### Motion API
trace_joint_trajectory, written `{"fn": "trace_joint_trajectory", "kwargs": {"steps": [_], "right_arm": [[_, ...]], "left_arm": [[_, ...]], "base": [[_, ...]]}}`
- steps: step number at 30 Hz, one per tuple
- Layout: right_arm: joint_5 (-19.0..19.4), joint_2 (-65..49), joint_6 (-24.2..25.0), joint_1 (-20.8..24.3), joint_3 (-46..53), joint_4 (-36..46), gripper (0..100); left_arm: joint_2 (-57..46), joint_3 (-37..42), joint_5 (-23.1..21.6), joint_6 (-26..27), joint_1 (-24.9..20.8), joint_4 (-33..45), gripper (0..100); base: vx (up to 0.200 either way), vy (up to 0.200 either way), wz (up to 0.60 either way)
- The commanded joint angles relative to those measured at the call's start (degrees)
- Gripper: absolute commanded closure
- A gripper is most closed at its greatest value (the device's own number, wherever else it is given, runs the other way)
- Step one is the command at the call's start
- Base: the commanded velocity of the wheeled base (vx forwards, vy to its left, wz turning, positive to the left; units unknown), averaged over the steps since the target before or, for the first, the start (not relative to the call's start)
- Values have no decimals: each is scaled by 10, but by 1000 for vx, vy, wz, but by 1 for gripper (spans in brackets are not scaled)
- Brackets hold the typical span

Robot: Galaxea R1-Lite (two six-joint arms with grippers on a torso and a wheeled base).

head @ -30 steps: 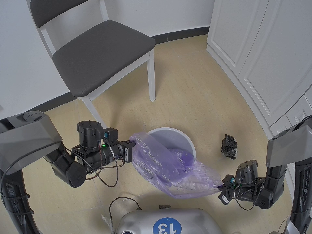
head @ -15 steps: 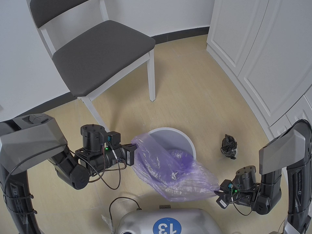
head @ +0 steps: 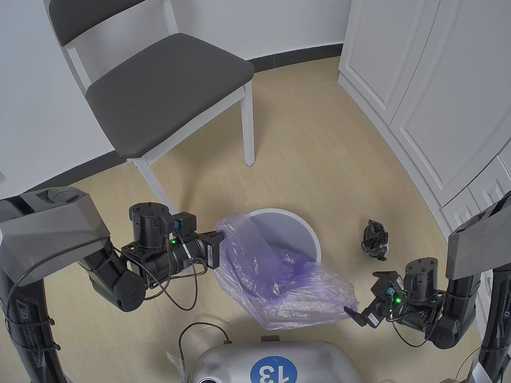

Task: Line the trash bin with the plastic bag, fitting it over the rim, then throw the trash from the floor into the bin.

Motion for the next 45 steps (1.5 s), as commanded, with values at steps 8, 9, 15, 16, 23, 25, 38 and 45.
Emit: {"fn": "trace_joint_trajectory", "kwargs": {"steps": [8,9,15,16,23,25,38,45], "right_arm": [[24,-137,-26,14,-37,211,0],[27,-137,-24,14,-37,207,0],[35,-153,-17,41,-85,200,0],[31,-150,-4,68,-103,200,0],[26,-76,113,154,-223,203,0],[26,-38,130,168,-260,202,0],[17,73,193,204,-361,208,0],[11,115,193,189,-414,218,0]], "left_arm": [[12,1,0,0,-5,-16,100],[12,1,0,0,-6,-17,100],[16,0,0,0,-7,-23,100],[21,-4,1,0,-8,-27,100],[28,-10,3,4,-9,-34,100],[28,-9,3,4,-9,-36,100],[31,9,10,4,13,-40,0],[27,31,14,2,15,-53,0]], "base": [[0,0,0],[0,0,0],[0,0,0],[0,0,0],[0,0,0],[0,0,0],[0,0,0],[0,0,0]]}}
